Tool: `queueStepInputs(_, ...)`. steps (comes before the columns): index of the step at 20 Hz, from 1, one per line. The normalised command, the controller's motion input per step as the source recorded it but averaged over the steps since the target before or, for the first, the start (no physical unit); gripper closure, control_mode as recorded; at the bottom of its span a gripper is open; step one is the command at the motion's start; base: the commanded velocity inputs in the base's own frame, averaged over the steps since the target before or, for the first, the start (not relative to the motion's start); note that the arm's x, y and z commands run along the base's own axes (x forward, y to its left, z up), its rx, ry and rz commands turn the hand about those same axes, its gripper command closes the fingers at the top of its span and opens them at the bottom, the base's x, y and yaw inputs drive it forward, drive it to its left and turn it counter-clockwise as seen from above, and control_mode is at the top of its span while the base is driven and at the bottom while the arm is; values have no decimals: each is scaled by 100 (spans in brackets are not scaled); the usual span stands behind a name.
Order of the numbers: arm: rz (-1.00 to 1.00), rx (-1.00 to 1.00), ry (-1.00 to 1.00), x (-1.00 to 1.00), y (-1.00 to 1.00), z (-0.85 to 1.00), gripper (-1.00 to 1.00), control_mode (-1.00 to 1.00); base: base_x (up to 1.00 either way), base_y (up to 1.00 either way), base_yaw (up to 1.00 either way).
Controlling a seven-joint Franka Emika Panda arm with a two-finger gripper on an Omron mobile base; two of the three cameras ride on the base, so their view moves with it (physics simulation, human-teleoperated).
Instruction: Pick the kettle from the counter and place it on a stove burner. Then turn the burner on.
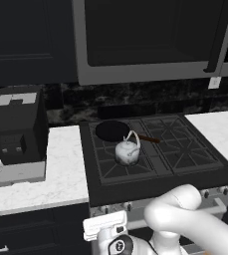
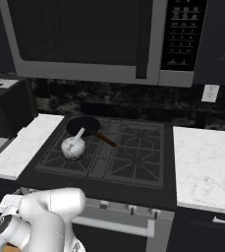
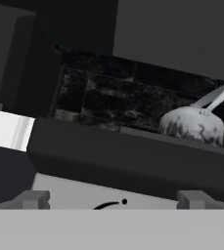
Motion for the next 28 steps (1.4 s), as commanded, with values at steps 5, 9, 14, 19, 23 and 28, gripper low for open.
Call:
queueStepInputs(5,15,18,0,34,-3,-43,-100,-100,0,0,0)
queueStepInputs(9,14,18,0,30,-6,-46,-100,-100,0,0,0)
queueStepInputs(14,16,19,0,30,-5,-30,-100,-100,0,0,0)
queueStepInputs(19,21,19,3,32,0,-7,-100,-100,0,0,0)
queueStepInputs(23,30,12,25,23,3,0,-100,-100,0,0,0)
queueStepInputs(28,36,3,33,4,22,-1,-100,-100,0,0,0)
